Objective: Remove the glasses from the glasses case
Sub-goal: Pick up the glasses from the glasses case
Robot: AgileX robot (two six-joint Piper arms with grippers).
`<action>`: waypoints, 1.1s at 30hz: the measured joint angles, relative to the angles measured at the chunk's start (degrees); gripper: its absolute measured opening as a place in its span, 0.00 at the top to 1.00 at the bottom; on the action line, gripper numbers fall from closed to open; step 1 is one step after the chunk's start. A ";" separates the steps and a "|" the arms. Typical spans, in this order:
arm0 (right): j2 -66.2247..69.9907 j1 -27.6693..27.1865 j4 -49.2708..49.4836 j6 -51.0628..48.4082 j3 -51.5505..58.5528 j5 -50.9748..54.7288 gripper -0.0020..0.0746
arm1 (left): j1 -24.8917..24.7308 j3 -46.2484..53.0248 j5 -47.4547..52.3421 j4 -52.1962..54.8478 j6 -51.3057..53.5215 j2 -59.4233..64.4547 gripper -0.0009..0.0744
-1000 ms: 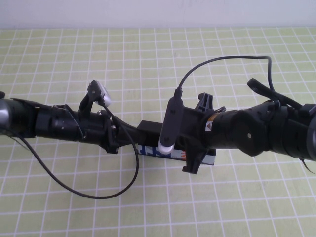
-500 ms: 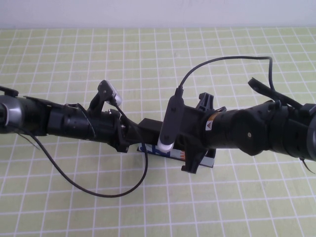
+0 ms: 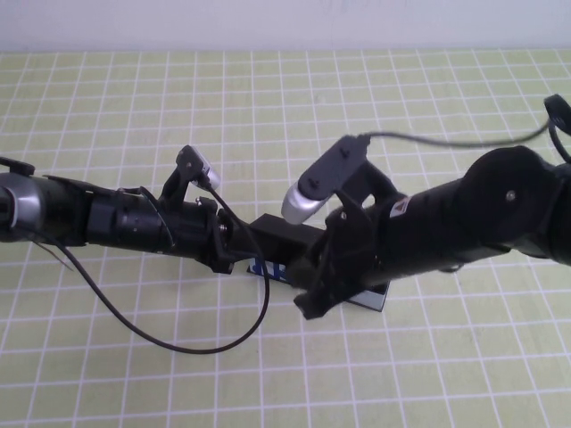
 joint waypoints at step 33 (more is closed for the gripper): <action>27.87 -13.34 -19.68 36.10 -29.87 14.46 0.99 | 0.00 0.00 0.47 -0.23 -0.34 0.12 0.99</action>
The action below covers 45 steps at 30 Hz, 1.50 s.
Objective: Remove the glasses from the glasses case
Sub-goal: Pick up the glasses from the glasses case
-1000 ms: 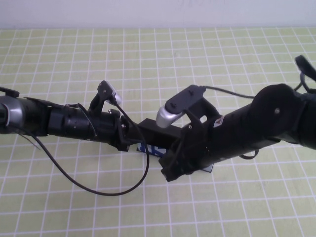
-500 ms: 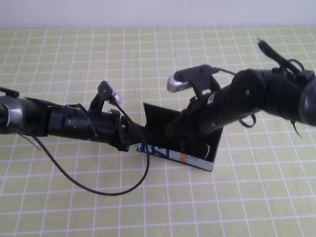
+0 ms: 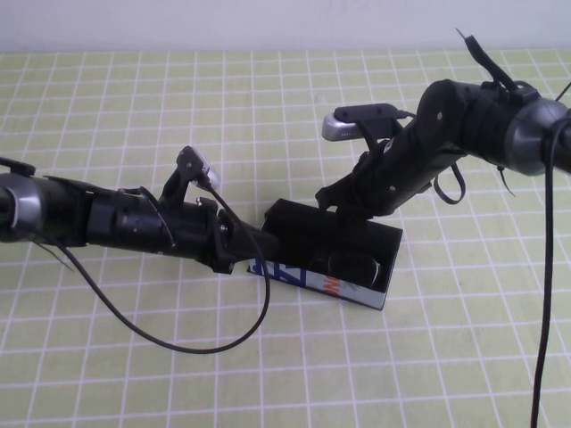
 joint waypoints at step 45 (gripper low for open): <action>-3.80 8.40 -11.35 -33.02 -0.40 6.74 0.56 | 3.45 0.00 2.15 0.73 -2.27 -2.85 0.99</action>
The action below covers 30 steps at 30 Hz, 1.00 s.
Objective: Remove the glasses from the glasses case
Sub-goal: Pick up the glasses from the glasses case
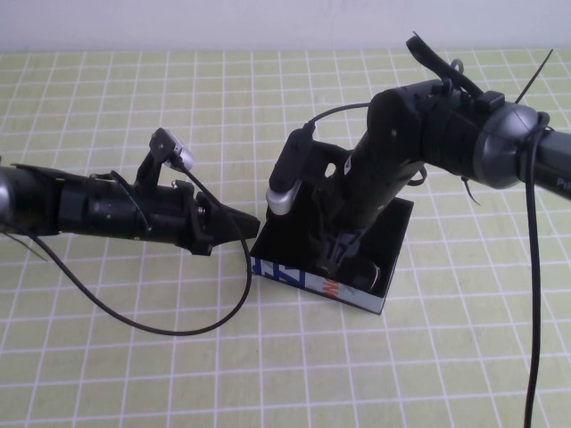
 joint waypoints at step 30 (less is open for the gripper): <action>3.25 0.00 0.52 -1.34 -0.23 0.75 0.56 | 0.00 0.00 0.00 0.09 0.00 0.00 0.99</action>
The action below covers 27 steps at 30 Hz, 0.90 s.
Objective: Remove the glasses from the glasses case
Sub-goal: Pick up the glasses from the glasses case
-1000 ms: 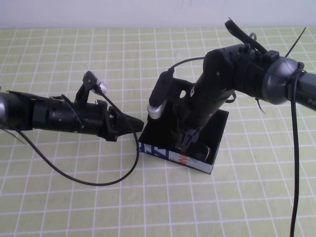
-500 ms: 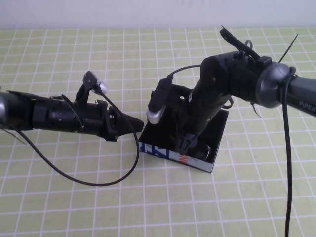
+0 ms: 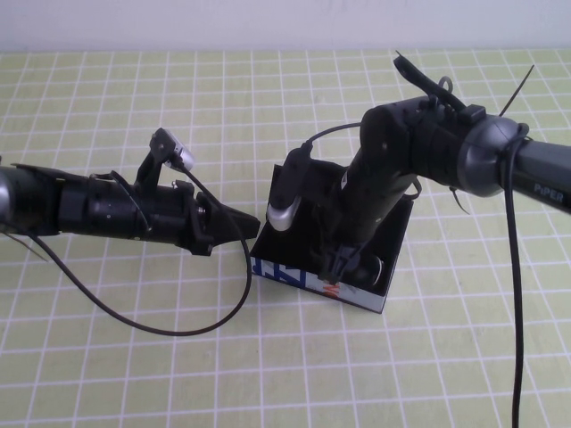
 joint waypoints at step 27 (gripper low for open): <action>-17.31 -2.07 -3.07 22.35 1.30 3.94 0.95 | 0.00 -0.68 0.00 0.78 -3.34 -5.79 0.99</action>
